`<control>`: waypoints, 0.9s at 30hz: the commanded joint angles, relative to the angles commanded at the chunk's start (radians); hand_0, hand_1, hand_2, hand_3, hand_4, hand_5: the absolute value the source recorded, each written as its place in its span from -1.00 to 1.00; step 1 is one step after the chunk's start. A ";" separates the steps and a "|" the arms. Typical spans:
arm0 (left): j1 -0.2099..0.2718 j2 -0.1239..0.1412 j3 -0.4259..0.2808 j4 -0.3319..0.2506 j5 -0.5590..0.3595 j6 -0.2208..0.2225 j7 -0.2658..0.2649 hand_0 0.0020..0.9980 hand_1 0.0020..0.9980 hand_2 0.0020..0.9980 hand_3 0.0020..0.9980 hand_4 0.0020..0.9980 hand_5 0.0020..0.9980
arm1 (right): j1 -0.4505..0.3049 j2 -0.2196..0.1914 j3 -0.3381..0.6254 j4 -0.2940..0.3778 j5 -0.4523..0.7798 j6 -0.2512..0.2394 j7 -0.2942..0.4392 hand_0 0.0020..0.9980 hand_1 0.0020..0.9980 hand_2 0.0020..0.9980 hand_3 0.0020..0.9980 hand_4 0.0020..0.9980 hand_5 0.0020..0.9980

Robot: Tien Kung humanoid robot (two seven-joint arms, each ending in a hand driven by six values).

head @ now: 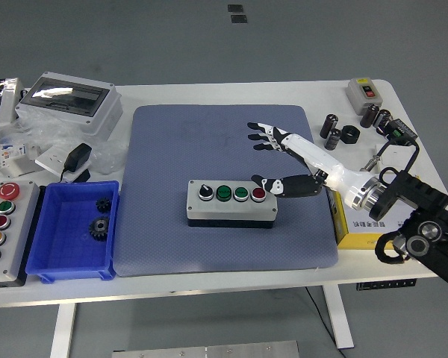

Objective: Pick up the button,place it on the desk,press the button,press the button

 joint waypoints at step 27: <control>-0.001 0.001 -0.010 0.000 0.010 0.001 0.009 0.24 0.24 0.09 0.19 0.32 -0.68 | 0.074 0.019 -0.058 0.007 -0.203 0.214 -0.272 -1.00 -0.83 -0.66 0.39 -0.28 -1.00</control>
